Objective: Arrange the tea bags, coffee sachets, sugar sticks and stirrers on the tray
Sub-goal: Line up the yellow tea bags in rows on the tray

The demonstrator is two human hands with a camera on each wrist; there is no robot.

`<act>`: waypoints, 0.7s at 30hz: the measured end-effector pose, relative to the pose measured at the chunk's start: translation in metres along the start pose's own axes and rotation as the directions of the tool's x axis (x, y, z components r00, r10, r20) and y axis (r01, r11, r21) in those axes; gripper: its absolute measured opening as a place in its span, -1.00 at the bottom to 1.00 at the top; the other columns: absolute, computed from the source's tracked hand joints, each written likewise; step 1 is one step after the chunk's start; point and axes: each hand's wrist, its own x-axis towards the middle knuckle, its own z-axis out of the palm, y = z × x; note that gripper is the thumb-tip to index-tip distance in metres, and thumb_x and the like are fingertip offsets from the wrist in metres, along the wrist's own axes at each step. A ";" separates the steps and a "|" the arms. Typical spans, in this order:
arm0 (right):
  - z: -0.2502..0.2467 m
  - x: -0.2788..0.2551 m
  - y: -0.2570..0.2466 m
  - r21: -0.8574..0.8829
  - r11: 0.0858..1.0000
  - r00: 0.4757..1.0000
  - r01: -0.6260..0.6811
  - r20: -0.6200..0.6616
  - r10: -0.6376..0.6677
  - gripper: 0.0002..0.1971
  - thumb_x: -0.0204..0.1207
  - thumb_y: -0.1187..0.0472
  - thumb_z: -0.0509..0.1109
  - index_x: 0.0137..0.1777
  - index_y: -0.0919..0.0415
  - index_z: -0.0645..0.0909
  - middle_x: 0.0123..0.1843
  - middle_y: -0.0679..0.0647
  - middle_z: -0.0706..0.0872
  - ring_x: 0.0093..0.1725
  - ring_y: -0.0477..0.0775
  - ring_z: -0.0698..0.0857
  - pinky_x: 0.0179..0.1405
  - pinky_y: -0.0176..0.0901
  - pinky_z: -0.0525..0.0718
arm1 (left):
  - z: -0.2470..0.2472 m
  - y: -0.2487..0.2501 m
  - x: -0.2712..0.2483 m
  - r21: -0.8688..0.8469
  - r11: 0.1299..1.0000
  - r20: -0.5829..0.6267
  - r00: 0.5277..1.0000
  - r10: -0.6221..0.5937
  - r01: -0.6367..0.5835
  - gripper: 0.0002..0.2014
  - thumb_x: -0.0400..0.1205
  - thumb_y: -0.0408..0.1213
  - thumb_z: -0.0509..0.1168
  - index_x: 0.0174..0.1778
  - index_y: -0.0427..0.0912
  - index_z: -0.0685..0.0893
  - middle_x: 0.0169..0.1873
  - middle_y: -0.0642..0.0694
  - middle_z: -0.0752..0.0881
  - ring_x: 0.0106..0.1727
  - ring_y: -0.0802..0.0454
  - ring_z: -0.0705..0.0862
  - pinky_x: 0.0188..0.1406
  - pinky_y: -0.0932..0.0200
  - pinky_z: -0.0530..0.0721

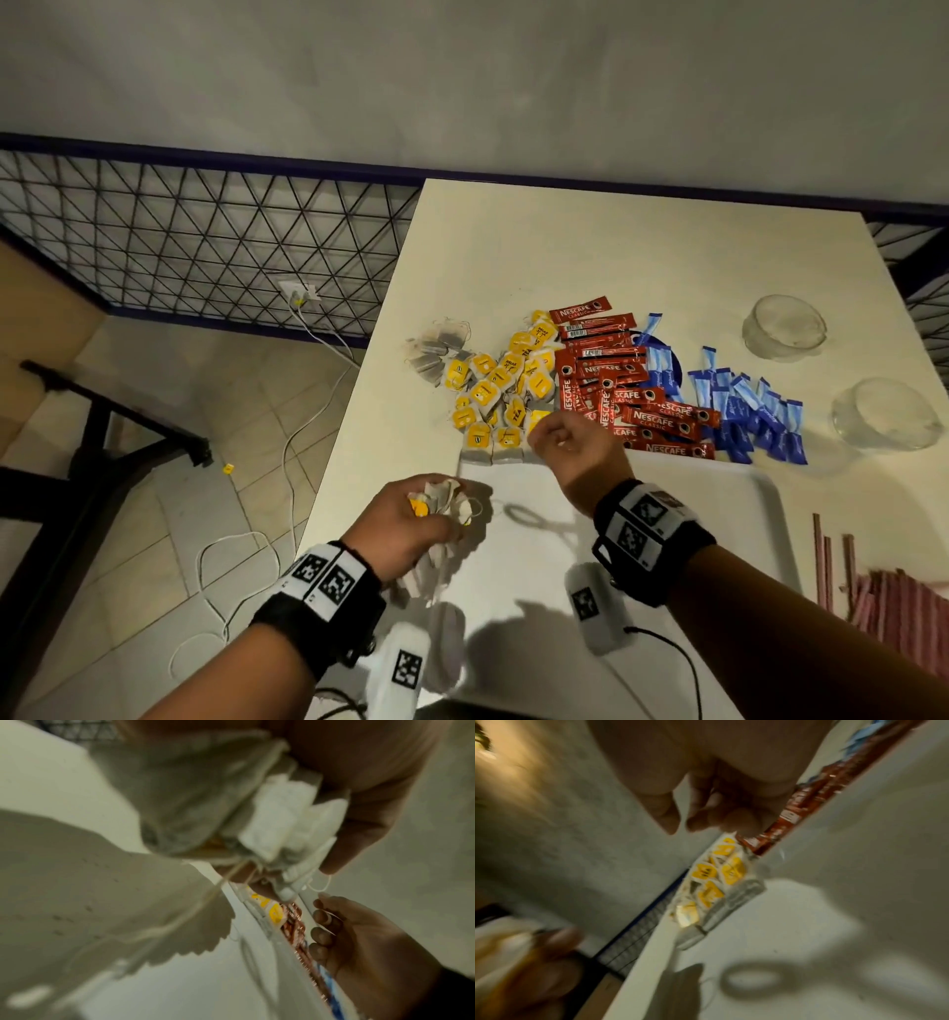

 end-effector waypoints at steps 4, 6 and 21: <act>-0.002 -0.017 -0.022 0.039 0.991 0.936 0.130 0.324 -0.136 -0.74 0.54 0.33 0.40 -0.07 -0.13 0.68 -0.27 -0.11 0.70 -0.29 0.01 0.63 -0.16 -0.23 0.64 | 0.015 0.004 0.009 -0.205 0.979 0.015 1.000 0.018 -0.015 -0.41 0.03 -0.36 0.44 0.04 -0.36 0.70 -0.37 -0.25 0.74 -0.33 -0.11 0.70 -0.24 0.17 0.67; -0.006 -0.018 -0.024 -0.003 0.987 0.935 0.162 0.321 -0.153 -0.69 0.50 0.32 0.40 -0.12 -0.22 0.66 -0.23 -0.02 0.71 -0.22 0.26 0.61 -0.11 -0.02 0.66 | 0.023 0.008 0.011 -0.269 0.963 0.027 0.999 0.039 -0.030 -0.37 0.02 -0.40 0.44 0.08 -0.39 0.66 -0.38 -0.33 0.71 -0.34 -0.16 0.68 -0.24 0.12 0.67; -0.026 -0.034 -0.023 0.065 0.996 0.941 0.067 0.327 -0.084 -0.91 0.54 0.16 0.44 -0.19 0.10 0.68 -0.33 0.01 0.75 -0.36 -0.18 0.63 -0.26 -0.25 0.51 | 0.058 0.028 0.016 -0.439 0.896 -0.043 0.998 0.052 -0.065 -0.58 0.20 -0.56 0.25 -0.01 -0.30 0.50 -0.31 -0.34 0.61 -0.36 -0.15 0.62 -0.37 0.14 0.55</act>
